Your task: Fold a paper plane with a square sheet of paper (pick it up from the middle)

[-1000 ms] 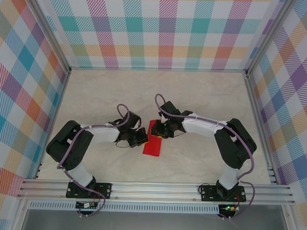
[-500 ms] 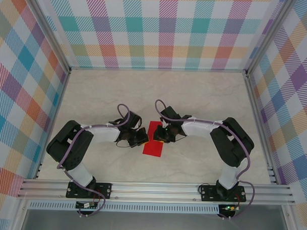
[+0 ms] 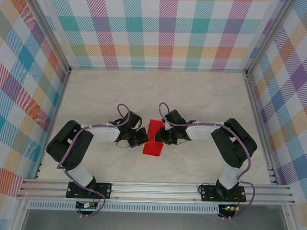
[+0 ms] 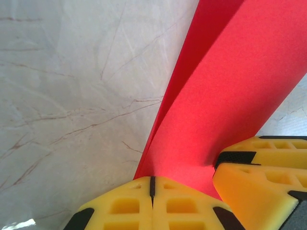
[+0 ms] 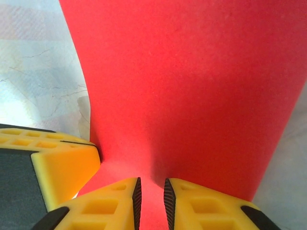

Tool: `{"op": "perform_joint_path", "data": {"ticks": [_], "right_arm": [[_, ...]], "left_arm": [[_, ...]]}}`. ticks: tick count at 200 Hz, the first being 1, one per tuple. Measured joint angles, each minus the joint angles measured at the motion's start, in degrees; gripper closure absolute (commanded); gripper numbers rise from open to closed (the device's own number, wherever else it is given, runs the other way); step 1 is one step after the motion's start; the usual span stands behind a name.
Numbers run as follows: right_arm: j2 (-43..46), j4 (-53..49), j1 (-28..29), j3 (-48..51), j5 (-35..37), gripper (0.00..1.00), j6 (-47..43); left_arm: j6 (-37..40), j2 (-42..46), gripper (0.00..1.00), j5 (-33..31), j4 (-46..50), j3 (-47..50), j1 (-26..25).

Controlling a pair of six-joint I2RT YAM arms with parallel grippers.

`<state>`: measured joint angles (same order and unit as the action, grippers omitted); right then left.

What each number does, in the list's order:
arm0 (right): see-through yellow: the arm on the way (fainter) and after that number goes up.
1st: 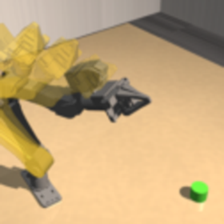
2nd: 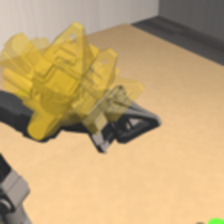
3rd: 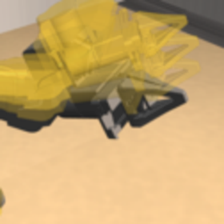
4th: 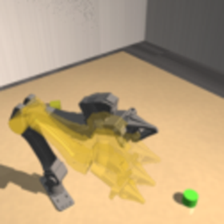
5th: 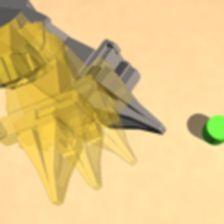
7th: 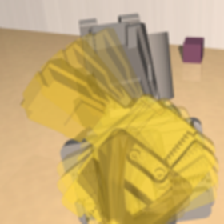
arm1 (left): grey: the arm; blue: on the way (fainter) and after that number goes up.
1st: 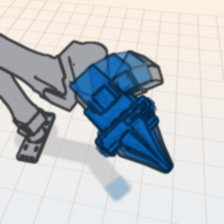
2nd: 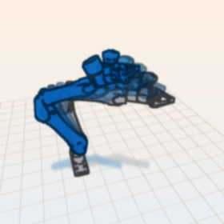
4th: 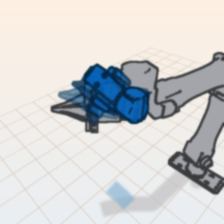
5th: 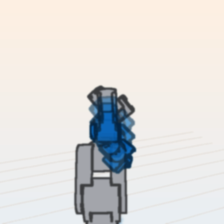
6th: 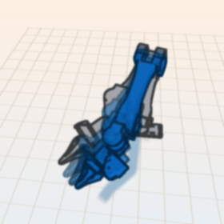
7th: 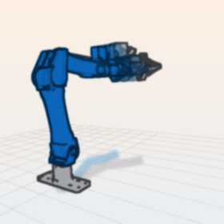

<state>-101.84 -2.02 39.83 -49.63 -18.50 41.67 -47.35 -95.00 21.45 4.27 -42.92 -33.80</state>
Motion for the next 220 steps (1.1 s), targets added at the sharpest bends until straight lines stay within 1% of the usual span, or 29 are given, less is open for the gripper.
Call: {"op": "perform_joint_path", "data": {"ticks": [28,56,81,108,122,159,220], "right_arm": [[1.57,1.22,-1.77,2.19,0.00,0.77,-0.15],[3.56,-0.55,-3.52,2.58,2.73,0.77,-0.17],[5.73,-0.52,-3.50,2.60,3.21,0.76,-0.13],[7.82,1.79,-2.05,2.32,1.29,0.77,-0.11],[6.91,2.69,-1.49,1.36,0.00,0.79,-0.11],[0.85,5.70,-1.09,-0.52,-3.28,0.81,-0.02],[-2.75,5.95,-2.01,-0.52,-3.74,0.82,-0.59]], "left_arm": [[0.00,0.00,1.00,-0.09,0.02,0.00,-0.09],[0.02,0.00,1.00,-0.04,-0.02,0.00,-0.09],[0.02,0.00,1.00,-0.04,-0.02,0.00,-0.09],[0.04,0.02,1.00,-0.04,0.00,0.00,-0.09],[0.04,0.00,1.00,-0.04,0.07,-0.04,-0.09],[0.04,0.00,1.00,-0.07,0.11,-0.07,-0.20],[0.04,0.00,1.00,-0.11,0.20,-0.11,-0.20]]}}
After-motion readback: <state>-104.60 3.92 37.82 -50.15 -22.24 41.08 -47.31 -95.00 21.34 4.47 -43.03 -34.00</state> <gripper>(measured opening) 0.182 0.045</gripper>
